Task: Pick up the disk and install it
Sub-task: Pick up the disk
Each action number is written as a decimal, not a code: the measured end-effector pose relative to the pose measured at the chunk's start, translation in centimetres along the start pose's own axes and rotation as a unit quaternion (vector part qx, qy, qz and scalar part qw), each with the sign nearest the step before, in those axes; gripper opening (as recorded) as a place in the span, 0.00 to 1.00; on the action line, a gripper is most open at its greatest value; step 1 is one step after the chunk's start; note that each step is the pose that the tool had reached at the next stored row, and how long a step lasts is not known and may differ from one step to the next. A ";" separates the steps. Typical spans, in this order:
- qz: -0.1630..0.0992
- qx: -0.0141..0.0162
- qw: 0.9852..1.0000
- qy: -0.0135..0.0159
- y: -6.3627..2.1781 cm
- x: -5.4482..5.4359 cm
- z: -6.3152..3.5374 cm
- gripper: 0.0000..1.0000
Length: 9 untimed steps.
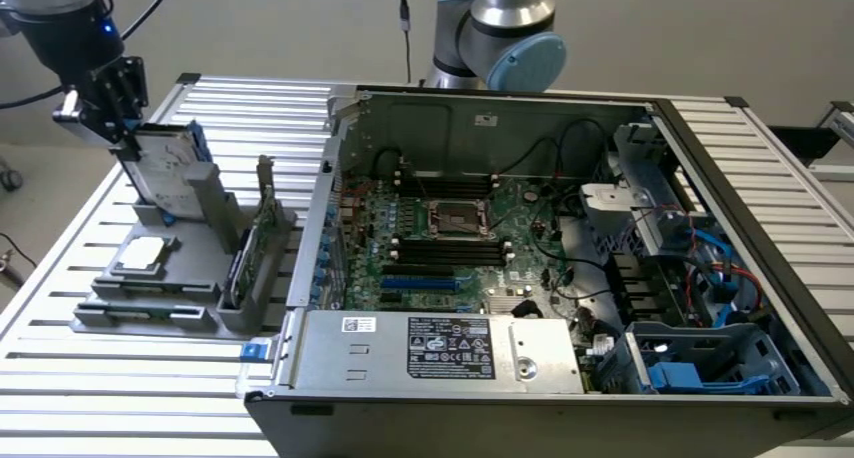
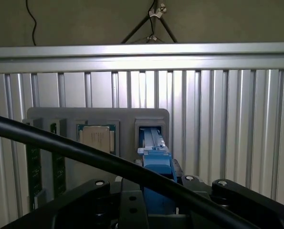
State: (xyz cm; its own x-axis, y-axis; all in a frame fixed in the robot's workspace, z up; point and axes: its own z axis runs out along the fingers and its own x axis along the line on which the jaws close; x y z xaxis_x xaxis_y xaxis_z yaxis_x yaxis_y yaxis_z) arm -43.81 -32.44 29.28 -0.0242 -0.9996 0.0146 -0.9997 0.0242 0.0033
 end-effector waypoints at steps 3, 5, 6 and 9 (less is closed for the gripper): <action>0.000 0.000 1.000 0.000 -0.04 0.0 -0.19 0.33; 0.000 0.000 1.000 0.000 -0.05 0.0 -0.30 0.33; 0.000 0.000 1.000 0.000 -0.05 0.0 -0.40 0.33; 0.000 0.000 1.000 0.000 -0.05 0.0 -0.65 0.33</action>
State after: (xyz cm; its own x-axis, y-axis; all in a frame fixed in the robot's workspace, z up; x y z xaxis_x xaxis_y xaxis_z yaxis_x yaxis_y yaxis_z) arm -43.76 -32.44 29.93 -0.0242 -0.9996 0.0146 -0.9997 0.0243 0.0025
